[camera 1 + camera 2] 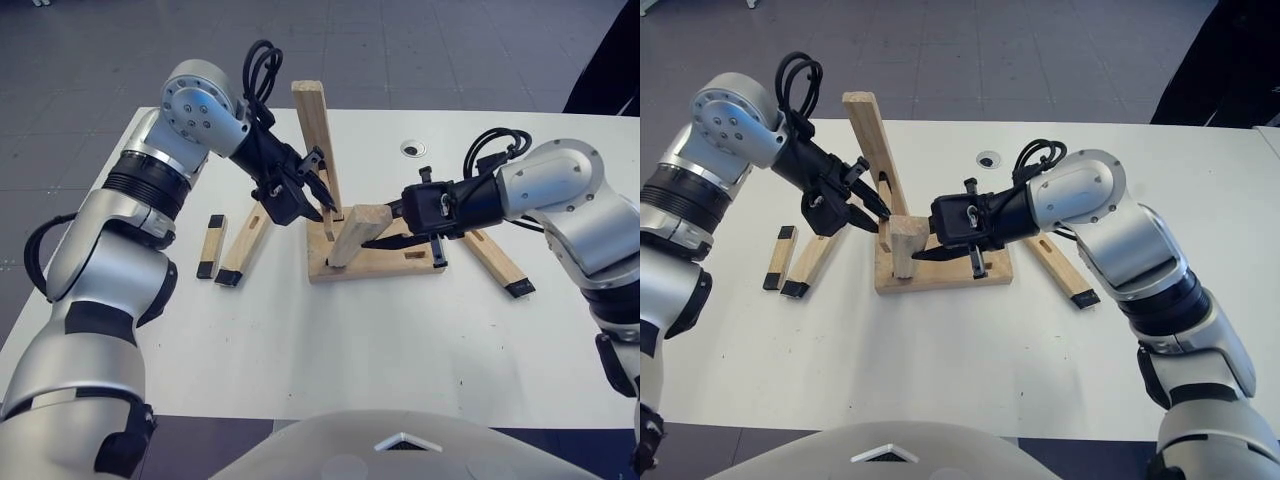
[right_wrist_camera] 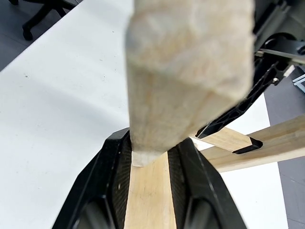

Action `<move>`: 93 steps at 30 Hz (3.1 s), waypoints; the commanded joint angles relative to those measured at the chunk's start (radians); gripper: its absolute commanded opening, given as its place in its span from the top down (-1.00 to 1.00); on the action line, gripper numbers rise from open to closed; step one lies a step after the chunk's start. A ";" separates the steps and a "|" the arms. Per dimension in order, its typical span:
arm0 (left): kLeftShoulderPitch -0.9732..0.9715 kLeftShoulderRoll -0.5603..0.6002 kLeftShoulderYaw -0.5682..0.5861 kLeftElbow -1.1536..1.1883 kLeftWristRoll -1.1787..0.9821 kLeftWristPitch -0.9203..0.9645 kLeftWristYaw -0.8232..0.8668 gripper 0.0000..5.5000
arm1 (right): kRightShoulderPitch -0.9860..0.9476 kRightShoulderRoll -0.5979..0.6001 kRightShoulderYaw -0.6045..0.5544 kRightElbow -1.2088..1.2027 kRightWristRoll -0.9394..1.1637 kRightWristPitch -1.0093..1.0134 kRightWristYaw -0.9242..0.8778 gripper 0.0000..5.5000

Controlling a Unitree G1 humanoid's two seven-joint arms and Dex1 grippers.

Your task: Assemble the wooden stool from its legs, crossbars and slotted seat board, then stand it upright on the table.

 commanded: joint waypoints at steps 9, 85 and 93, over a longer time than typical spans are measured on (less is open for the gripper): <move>-0.044 -0.019 0.020 0.044 -0.038 0.076 -0.001 0.64 | -0.009 0.029 0.140 -0.010 -0.104 0.020 0.057 0.64; 0.215 0.089 0.519 -0.185 -0.028 0.480 0.312 -0.13 | -0.303 0.448 -0.023 0.468 0.018 0.333 -0.051 0.64; 0.651 0.122 0.713 -0.643 -0.014 0.762 0.653 -0.13 | -0.251 0.371 -0.022 0.373 0.033 0.413 -0.059 0.38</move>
